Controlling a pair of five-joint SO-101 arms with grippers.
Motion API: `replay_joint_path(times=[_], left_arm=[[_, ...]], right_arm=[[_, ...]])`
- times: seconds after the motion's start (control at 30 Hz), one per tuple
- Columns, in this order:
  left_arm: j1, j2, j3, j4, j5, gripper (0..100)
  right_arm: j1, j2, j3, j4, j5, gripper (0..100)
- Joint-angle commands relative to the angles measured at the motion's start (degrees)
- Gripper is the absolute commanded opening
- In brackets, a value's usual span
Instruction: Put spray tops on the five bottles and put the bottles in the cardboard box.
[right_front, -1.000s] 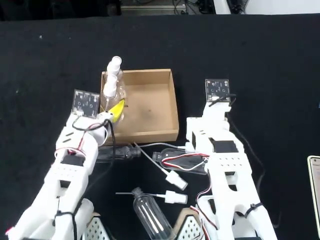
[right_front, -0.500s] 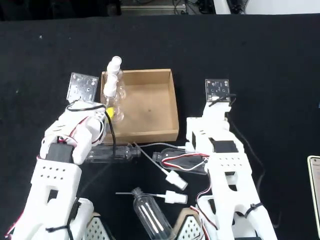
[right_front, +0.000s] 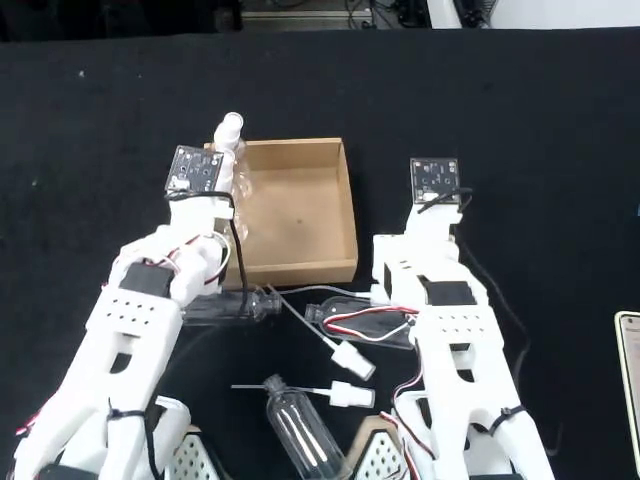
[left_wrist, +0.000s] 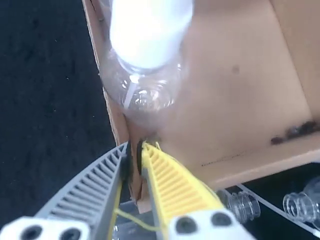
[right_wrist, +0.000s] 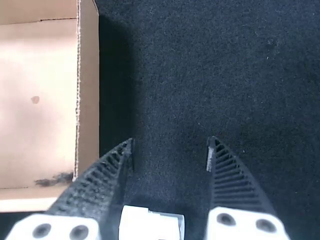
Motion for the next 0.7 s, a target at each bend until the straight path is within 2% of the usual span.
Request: replay_joint_path(times=[0.0, 0.67], left_arm=[[0.5, 1.2, -3.3, -3.4, 0.5, 3], [0.4, 11.9, -4.0, -12.9, 3.6, 3]], right_arm=[[-0.7, -2.9, -1.9, -0.1, 0.3, 20.8], [-0.7, -2.9, -1.9, -0.1, 0.3, 20.8]])
